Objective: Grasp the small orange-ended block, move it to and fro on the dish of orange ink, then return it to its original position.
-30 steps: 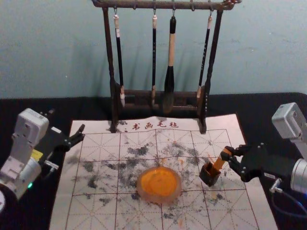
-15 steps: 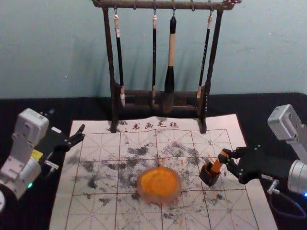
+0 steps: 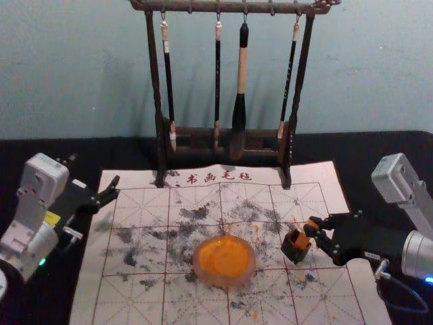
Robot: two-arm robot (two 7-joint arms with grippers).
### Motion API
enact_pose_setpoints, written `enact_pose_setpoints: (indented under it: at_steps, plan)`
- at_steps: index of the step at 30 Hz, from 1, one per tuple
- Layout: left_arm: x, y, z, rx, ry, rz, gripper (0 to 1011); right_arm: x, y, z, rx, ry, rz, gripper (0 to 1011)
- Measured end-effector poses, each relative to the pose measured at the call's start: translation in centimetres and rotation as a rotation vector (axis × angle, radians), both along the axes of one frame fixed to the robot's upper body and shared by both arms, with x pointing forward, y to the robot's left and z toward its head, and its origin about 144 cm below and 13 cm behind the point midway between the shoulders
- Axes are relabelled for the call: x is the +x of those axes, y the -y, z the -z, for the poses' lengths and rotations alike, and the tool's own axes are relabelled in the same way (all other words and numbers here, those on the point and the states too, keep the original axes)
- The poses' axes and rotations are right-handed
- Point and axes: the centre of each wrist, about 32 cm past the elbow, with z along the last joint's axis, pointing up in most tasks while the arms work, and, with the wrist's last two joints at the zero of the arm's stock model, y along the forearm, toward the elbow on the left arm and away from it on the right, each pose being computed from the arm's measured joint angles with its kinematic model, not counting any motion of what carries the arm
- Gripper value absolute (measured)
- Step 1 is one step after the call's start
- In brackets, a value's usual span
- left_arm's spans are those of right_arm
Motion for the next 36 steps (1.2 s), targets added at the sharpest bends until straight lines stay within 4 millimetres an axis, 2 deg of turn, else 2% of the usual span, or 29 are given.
enact_pose_setpoints:
  at_steps: [36]
  plan:
    - [0.0, 0.0, 0.0, 0.000, 0.000, 0.000, 1001, 1.2, -0.4, 1.6, -0.024, -0.037, -0.012, 106]
